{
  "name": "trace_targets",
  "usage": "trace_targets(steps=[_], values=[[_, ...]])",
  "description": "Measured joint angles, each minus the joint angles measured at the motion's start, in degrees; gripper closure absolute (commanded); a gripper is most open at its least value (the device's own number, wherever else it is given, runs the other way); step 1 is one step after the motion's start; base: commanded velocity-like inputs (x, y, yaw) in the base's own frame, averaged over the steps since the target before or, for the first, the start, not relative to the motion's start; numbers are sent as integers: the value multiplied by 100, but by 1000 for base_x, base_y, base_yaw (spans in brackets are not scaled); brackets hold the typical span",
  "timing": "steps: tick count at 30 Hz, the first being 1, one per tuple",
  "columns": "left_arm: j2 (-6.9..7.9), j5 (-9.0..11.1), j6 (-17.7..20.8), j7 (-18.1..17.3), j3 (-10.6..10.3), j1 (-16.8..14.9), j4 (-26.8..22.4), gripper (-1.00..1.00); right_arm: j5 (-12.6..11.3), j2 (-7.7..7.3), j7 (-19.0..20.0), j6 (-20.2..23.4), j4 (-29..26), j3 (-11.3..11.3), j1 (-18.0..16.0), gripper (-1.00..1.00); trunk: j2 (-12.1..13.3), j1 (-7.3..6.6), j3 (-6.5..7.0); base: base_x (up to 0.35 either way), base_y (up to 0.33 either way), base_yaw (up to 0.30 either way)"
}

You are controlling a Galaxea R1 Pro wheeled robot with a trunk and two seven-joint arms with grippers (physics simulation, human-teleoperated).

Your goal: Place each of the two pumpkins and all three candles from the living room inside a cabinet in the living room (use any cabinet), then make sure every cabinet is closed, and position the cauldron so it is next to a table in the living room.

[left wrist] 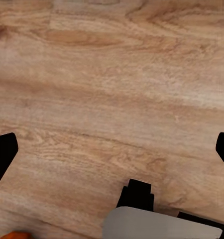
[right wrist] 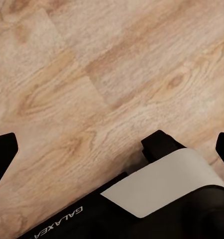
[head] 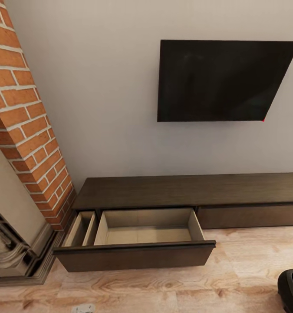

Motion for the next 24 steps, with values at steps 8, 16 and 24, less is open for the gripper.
trace_targets(steps=[8,16,24], values=[[-13,-41,-671,6,-32,0,93,-100,8,55,-42,-140,-2,72,4,-100,0,0,0,62,0,0],[-12,-62,-741,4,-39,0,469,-100,2,59,-18,-146,-7,80,9,-100,0,2,0,-108,0,0],[-5,-68,-758,0,-49,-1,502,-100,2,58,-12,-147,-19,87,9,-100,0,0,0,-24,-46,0]])
